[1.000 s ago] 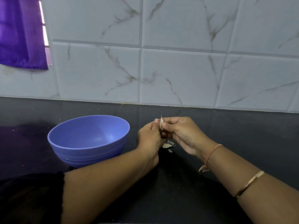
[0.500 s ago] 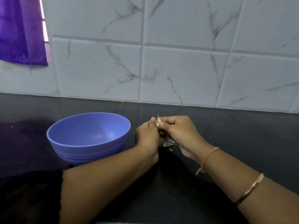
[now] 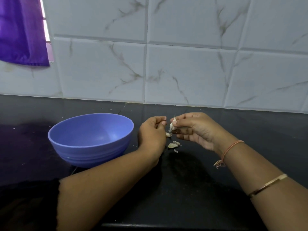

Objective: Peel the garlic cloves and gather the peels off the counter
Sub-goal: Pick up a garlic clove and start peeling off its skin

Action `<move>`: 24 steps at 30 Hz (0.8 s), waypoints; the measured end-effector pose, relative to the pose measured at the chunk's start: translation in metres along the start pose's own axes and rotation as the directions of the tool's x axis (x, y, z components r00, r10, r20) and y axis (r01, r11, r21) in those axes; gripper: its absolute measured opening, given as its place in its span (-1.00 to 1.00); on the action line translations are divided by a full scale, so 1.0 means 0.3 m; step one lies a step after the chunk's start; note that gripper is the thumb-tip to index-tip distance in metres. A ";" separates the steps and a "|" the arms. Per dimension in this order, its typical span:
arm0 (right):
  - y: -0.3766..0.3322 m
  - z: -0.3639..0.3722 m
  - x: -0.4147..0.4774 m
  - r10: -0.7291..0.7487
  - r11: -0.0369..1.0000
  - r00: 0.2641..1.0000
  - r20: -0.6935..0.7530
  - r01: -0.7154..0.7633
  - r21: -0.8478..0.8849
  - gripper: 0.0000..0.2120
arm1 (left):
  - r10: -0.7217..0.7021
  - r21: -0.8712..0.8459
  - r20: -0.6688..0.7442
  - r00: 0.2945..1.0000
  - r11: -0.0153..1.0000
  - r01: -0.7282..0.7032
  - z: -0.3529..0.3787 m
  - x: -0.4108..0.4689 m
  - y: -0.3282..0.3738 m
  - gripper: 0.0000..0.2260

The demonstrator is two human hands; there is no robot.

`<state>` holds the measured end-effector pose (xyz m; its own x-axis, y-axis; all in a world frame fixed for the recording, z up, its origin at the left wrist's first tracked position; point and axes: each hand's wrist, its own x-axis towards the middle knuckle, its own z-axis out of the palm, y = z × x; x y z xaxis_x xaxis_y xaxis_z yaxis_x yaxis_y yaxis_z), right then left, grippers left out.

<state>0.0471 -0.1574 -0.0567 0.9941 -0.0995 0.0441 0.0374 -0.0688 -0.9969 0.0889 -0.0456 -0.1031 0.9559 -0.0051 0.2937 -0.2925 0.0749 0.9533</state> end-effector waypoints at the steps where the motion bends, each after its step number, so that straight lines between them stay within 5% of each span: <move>1: 0.001 -0.003 0.001 0.000 1.000 1.000 -0.007 0.000 -0.008 -0.83 | 0.012 0.003 -0.007 1.000 1.000 -0.012 -0.001 -0.003 0.003 -0.84; 17: 0.028 0.033 0.029 -0.086 0.986 0.994 -0.060 0.094 0.138 -0.86 | 0.009 -0.139 0.257 0.966 0.990 0.028 0.010 -0.024 0.019 -0.76; 24: 0.049 0.082 0.036 -0.128 0.985 0.977 -0.169 0.145 0.093 -0.86 | 0.030 -0.022 0.134 0.990 0.999 -0.027 0.017 -0.017 0.011 -0.66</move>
<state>0.0608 -0.1350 -0.0726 0.9495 -0.2561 0.1813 0.1903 0.0105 -0.9817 0.0830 -0.0506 -0.1011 0.9345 -0.1368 0.3288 -0.3176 0.0972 0.9432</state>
